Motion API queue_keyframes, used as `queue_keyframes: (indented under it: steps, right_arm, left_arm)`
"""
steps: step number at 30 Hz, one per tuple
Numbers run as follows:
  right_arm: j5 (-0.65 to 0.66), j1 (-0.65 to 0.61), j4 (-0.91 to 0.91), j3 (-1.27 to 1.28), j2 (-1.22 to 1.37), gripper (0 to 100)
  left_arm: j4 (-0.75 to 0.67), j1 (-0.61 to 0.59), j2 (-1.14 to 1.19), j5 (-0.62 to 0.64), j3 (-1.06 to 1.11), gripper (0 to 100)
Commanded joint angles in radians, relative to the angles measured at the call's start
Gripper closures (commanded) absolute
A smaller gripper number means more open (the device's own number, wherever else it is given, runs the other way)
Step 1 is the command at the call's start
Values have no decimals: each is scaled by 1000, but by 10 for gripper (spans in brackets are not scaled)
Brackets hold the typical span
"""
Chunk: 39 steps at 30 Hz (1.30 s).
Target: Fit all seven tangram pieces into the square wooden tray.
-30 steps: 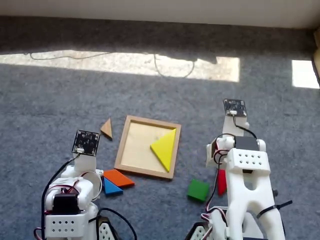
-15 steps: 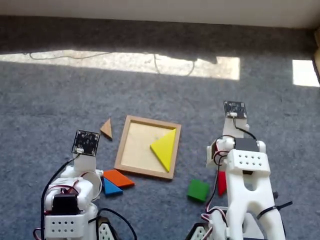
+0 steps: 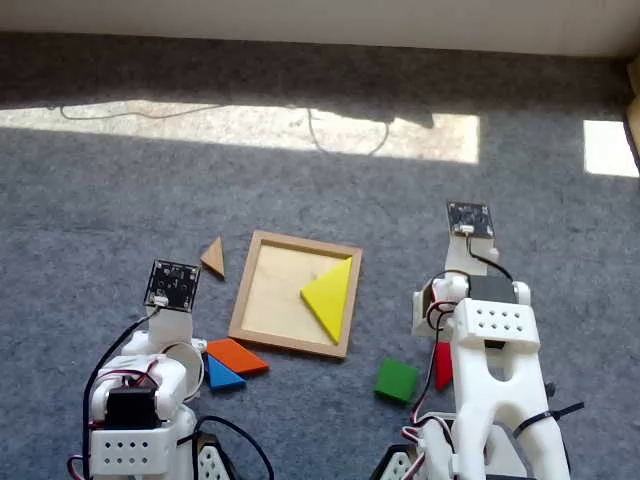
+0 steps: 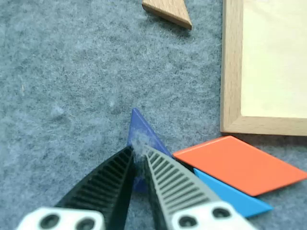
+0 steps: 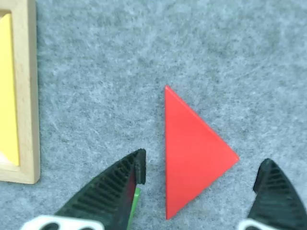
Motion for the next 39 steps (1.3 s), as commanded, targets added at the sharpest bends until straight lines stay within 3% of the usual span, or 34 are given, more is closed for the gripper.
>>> queue_keyframes:
  steps: [1, 9, 27, 39]
  right_arm:
    - [-3, -7, -61, 1, -8, 649]
    - [-9, -2, -38, -88, 262, 649]
    - [-9, 8, -35, -117, 295, 652]
    - [-9, 28, -33, -174, 486, 652]
  left_arm:
    - [6, -8, -33, 9, 19, 993]
    - [6, -8, -33, 9, 19, 993]
    - [6, -8, -33, 9, 19, 993]
    - [6, -8, -33, 9, 19, 993]
